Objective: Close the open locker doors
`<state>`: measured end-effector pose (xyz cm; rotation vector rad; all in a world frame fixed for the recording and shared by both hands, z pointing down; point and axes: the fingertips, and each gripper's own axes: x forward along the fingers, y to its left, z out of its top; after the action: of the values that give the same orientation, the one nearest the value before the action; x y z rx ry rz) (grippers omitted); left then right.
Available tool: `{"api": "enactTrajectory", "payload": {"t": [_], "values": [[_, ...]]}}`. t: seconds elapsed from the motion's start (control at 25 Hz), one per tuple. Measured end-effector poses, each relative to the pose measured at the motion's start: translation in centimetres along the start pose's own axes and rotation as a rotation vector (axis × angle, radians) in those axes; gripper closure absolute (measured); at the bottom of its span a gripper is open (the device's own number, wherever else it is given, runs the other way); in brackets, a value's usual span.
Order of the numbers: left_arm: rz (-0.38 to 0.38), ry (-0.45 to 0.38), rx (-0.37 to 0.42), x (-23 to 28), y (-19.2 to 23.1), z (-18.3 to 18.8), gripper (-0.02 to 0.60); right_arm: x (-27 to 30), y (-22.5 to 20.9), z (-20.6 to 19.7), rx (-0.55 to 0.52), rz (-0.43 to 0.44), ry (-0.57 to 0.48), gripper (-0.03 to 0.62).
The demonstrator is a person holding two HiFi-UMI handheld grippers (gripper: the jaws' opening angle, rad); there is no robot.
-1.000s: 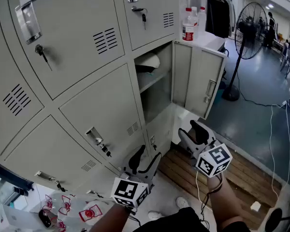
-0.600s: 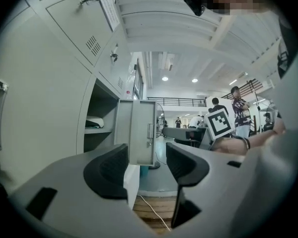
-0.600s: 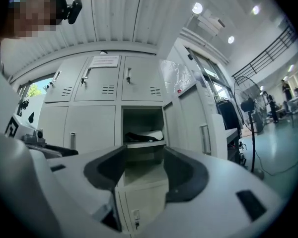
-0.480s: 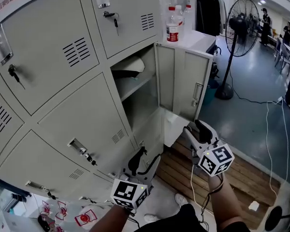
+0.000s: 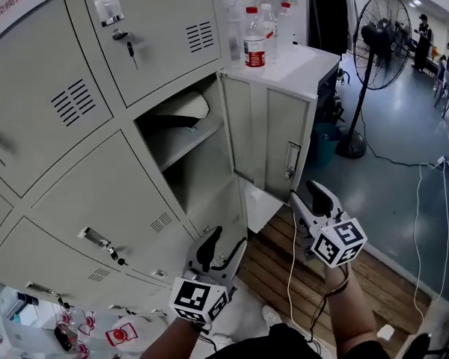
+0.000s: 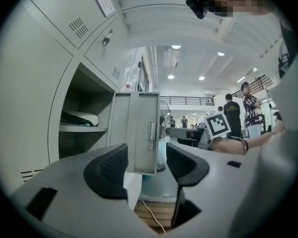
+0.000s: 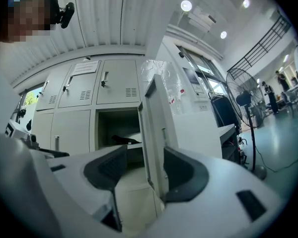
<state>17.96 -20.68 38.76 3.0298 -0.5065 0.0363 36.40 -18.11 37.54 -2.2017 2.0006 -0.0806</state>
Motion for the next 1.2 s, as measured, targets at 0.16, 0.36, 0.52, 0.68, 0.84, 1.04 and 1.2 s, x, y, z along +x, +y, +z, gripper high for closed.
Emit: {"api": "enactTrajectory", "payload": {"t": [0.16, 0.36, 0.52, 0.68, 0.84, 1.04, 1.2], "values": [[0.023, 0.003, -0.002, 2.2, -0.6, -0.3, 0.348, 1.2, -2.1, 0.2, 0.014, 0.033, -0.002, 0.376], [0.062, 0.005, 0.004, 4.7, -1.4, -0.6, 0.348, 2.7, -4.4, 0.4, 0.028, 0.091, -0.004, 0.376], [0.102, 0.002, 0.006, 6.2, -1.7, -0.8, 0.348, 4.0, -5.6, 0.0, 0.03, 0.149, 0.011, 0.376], [0.14, 0.002, 0.005, 7.4, -1.8, -0.8, 0.348, 5.3, -6.1, -0.1, 0.033, 0.206, 0.026, 0.376], [0.172, 0.002, 0.005, 8.1, -1.6, -0.8, 0.348, 6.2, -6.0, 0.1, 0.031, 0.255, 0.028, 0.376], [0.203, -0.001, 0.005, 8.6, -1.5, -0.8, 0.348, 6.9, -5.8, 0.2, 0.015, 0.306, 0.031, 0.377], [0.22, 0.001, 0.003, 8.5, -1.4, -0.8, 0.348, 7.1, -5.4, 0.1, 0.01, 0.333, 0.041, 0.378]]}}
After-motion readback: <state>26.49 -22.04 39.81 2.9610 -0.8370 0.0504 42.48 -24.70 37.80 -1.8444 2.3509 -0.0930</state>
